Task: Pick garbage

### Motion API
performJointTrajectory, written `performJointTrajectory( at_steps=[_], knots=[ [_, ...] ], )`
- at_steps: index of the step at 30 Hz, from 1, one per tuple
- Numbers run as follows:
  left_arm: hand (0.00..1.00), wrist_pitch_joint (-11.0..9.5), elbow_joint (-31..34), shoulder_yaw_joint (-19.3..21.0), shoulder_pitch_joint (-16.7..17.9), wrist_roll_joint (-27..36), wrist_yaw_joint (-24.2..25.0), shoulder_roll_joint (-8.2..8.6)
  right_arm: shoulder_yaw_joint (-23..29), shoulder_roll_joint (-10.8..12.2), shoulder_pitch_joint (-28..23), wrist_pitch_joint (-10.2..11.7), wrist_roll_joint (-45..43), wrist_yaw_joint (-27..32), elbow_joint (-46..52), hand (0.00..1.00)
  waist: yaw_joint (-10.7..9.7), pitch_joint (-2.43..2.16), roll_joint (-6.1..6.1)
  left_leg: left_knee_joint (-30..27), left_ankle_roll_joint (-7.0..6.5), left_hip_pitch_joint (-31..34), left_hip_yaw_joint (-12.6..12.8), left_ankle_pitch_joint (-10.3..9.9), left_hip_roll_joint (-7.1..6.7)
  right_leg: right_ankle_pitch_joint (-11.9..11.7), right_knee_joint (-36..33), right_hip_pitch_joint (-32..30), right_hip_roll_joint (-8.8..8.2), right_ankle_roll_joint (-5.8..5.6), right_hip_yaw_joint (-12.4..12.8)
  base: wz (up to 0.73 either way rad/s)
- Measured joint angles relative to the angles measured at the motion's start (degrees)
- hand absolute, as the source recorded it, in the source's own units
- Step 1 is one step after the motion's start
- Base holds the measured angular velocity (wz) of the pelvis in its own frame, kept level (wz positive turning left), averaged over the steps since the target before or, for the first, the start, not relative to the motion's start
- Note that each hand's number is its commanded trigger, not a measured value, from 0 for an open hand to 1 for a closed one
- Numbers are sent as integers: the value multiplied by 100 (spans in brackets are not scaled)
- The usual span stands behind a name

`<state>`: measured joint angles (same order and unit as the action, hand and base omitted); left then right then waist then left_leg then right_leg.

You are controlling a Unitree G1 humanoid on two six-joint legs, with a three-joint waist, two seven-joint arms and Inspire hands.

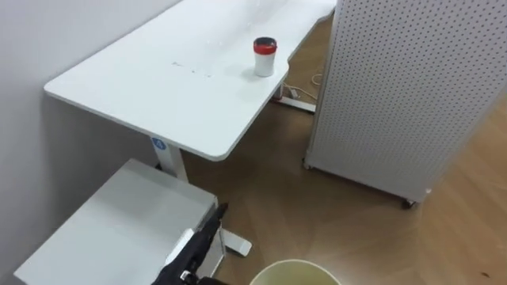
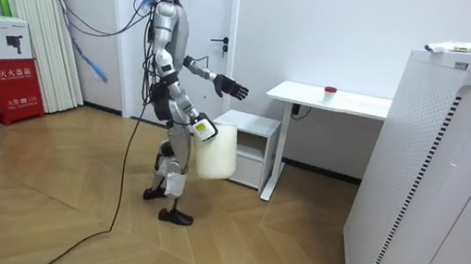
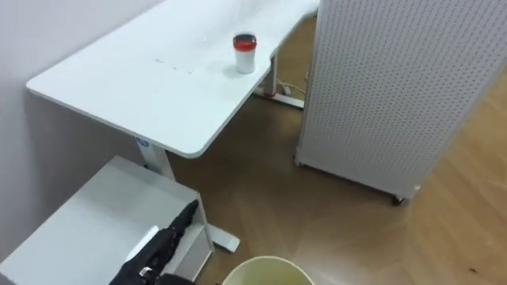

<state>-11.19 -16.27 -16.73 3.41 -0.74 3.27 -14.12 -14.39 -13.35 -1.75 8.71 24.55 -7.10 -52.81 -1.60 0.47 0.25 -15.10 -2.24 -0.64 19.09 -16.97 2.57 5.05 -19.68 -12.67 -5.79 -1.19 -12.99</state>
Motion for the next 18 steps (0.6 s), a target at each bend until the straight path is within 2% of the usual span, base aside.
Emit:
performJointTrajectory(
  at_steps=[5, 10, 14, 16, 18],
  knots=[
    [0, -43, 792, 220, 279, 21, -332, 38, 20, -4, -127, 0, -68, 12, 150, 100, 21, -28, -44, 159, 51, -258, 105, 28, 77, -75, 207, 261, 118, 45, -18, -10],
    [0, -63, 829, 431, 286, 16, -703, 55, 83, -4, -183, 0, -212, 2, 261, 100, 8, -21, -24, 206, 113, -371, 117, 24, 165, -86, 324, 402, 228, 65, -72, -2],
    [0, -63, 849, 664, 285, 3, -927, 171, 266, -2, -276, 1, -382, 0, 415, 100, 16, -13, 8, 173, 149, -395, 110, 21, 208, -74, 374, 415, 276, 84, -133, 0],
    [0, -63, 854, 706, 285, 12, -1003, 175, 264, 4, -289, 1, -441, 5, 415, 100, 16, -14, 2, 93, 149, -395, 115, 21, 225, -38, 342, 420, 276, 120, -187, -10],
    [0, -63, 854, 720, 285, -2, -1162, 190, 211, 8, -280, 1, -455, -4, 419, 100, 85, -3, -40, -336, 236, -381, 221, -32, 299, 132, 114, 430, 238, 257, -479, -37]
  ],
)
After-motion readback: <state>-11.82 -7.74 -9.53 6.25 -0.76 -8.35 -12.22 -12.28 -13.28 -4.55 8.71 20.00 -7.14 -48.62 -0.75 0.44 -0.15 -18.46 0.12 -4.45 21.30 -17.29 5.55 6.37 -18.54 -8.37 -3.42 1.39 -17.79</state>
